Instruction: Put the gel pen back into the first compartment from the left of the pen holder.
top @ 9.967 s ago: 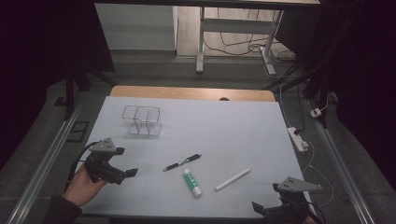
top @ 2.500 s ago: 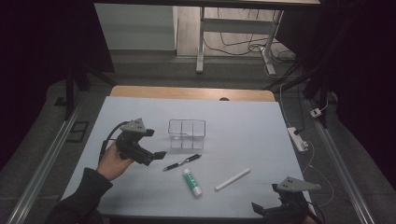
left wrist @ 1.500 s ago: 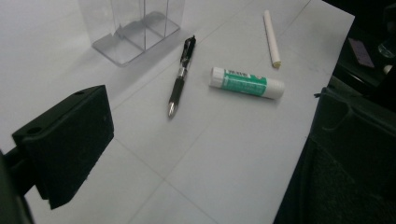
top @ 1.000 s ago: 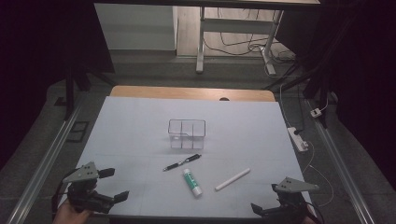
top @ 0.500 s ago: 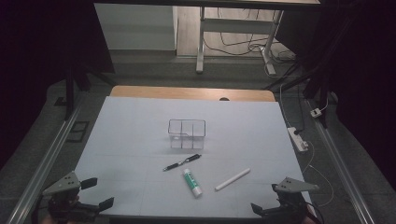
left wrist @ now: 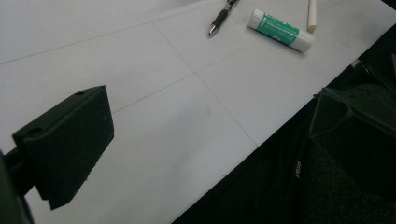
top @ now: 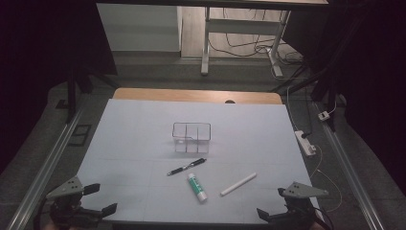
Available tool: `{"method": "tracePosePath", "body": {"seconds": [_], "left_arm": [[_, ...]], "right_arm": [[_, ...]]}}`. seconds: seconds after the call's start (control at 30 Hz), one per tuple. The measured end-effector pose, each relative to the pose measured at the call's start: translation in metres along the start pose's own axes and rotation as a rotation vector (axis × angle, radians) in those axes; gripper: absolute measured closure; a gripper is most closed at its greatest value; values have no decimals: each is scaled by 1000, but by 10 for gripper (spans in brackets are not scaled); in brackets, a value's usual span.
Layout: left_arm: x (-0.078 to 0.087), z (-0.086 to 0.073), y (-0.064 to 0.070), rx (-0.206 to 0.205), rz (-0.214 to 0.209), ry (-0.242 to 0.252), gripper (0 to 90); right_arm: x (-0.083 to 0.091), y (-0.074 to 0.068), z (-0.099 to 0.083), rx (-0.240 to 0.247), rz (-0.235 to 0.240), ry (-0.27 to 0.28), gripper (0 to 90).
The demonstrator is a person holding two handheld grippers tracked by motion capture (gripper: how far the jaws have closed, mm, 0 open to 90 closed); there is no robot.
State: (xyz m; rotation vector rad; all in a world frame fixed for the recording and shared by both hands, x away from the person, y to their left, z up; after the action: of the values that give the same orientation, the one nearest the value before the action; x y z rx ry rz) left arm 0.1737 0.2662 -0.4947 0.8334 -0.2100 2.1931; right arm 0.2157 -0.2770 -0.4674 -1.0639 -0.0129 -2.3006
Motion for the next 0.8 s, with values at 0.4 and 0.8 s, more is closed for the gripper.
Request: {"method": "tracePosePath", "body": {"seconds": [0.4,0.8], "left_arm": [[-1,0,0,-2,-5,-8,0],[-1,0,1,-6,-3,-10,3]], "right_arm": [[-6,-8,8,48,34,26,0],[-21,-19,20,90,82,5,0]]}}
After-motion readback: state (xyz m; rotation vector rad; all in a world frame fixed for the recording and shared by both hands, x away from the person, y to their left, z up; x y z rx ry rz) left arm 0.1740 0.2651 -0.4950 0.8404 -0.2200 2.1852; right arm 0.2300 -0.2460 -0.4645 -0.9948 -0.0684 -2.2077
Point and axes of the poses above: each handheld gripper's, and its own axes: x roughly backward along the jaws, z roughly out of its top, y roughly to its right, the point moved 3 cm from there along -x, roughly forward along the jaws, and after that the axes turned 13 degrees about -x, right-handed, at the moved point
